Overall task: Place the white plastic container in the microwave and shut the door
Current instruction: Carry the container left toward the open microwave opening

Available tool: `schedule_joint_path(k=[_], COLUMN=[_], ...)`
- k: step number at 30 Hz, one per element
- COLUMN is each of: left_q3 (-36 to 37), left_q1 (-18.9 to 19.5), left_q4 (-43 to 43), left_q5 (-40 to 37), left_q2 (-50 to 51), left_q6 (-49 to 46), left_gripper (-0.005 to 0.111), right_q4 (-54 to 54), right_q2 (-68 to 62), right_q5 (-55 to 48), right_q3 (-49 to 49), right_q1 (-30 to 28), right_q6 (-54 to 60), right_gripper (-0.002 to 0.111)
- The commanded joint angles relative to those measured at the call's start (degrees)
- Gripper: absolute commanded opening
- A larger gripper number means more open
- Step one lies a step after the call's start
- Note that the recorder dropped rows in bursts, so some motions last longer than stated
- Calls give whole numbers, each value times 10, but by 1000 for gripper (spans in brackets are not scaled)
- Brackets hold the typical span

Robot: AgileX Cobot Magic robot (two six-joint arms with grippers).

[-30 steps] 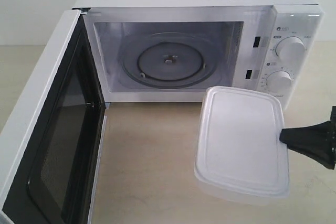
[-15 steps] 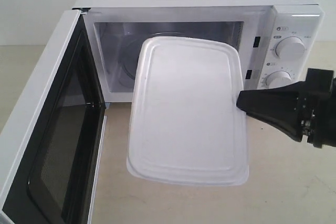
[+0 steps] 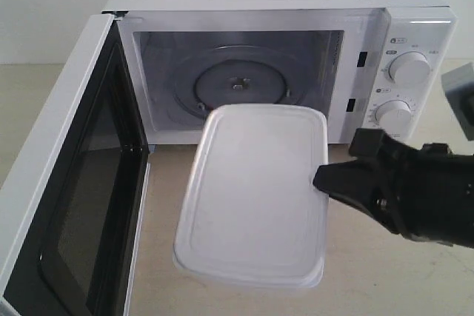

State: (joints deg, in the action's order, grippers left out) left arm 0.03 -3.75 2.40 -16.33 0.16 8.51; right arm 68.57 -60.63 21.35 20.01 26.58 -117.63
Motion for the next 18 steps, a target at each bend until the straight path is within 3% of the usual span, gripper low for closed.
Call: schedule_joint_path(k=[1,10,18], left_q3=[0,0,0], left_q1=[1,1,1], left_q4=[-2,-2,-2], left_q5=[0,0,0], left_q2=[-2,-2,-2], left_q6=[1,1,1], left_gripper=[4,4,4], right_q4=[-4,3,22], right_q2=[5,5,-1], right_q5=[-146,-352,-428], right_q3=[0,26,72], right_q1=[90,240,303], right_q6=[-26,-26,-26], right_gripper=[0,0,0])
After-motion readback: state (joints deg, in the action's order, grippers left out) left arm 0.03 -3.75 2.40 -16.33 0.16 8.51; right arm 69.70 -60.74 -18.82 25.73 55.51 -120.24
